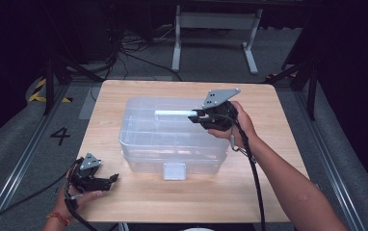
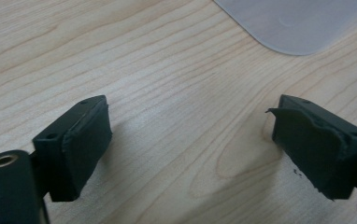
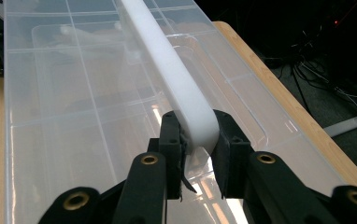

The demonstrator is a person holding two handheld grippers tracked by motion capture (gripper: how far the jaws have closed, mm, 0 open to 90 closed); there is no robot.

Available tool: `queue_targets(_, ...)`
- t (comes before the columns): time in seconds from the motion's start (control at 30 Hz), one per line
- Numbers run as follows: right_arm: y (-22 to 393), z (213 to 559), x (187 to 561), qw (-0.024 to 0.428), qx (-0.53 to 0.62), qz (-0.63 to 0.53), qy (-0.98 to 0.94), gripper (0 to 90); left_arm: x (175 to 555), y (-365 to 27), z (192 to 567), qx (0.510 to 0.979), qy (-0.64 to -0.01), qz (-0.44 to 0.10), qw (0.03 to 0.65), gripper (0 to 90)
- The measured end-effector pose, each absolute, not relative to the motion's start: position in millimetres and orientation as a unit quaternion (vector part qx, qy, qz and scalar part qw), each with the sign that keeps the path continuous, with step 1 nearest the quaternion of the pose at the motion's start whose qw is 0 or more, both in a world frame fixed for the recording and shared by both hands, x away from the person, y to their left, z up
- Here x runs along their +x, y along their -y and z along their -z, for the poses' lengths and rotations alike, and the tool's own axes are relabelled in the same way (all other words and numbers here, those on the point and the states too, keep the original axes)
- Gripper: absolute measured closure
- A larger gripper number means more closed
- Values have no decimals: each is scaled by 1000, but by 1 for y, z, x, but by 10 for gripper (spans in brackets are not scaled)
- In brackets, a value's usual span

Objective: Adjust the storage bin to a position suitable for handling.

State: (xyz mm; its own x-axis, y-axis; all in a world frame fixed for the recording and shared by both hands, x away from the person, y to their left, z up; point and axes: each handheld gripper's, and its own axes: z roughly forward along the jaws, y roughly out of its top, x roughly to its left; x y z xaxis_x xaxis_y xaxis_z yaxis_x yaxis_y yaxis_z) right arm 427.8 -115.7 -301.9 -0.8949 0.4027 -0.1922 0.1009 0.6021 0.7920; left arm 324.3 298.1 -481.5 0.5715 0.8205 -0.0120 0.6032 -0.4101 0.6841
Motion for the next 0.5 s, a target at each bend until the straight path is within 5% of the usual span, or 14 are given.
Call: queue_targets(0.5,116,291,438,167,160,-422,-877,754,320,-303,462,804,-436,-203,350,303)
